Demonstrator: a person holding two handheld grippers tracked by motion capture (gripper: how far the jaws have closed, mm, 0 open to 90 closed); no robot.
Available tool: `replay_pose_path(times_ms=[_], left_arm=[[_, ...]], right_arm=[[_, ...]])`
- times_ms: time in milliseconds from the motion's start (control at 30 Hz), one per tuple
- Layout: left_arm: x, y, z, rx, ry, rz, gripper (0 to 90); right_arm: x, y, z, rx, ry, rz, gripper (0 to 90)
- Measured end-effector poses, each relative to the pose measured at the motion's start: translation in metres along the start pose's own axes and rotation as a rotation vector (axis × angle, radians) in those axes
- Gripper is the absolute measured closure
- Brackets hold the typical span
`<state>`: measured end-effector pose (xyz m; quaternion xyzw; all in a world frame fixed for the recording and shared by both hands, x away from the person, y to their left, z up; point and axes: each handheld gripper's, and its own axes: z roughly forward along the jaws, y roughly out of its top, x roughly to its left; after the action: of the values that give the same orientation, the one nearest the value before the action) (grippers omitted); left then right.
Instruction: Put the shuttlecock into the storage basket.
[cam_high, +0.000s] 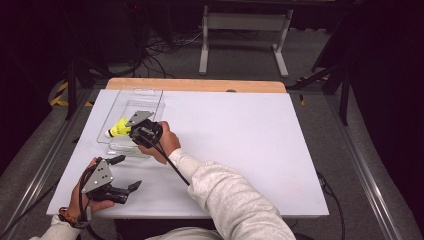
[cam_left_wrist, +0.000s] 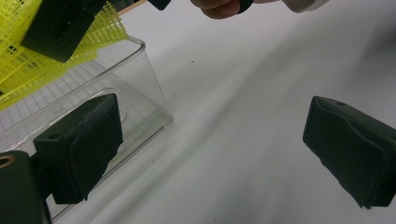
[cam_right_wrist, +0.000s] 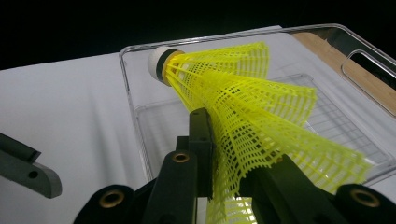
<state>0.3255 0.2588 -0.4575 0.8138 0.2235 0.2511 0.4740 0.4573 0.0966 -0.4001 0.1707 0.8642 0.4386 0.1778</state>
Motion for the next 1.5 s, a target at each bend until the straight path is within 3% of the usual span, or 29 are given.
replay_pose_path(times_ms=[467,967,1500], left_arm=[[0.0,0.0,-0.001,-0.004,0.0,0.001,6.1],[0.0,0.0,0.0,-0.002,-0.006,0.0,6.1],[0.0,0.0,0.001,0.004,-0.009,0.006,6.1]], right_arm=[[0.005,0.001,0.012,0.036,0.025,-0.013,83.1],[-0.006,-0.003,0.022,0.075,0.052,0.016,82.8],[-0.008,-0.006,0.026,0.11,0.069,0.017,82.0]])
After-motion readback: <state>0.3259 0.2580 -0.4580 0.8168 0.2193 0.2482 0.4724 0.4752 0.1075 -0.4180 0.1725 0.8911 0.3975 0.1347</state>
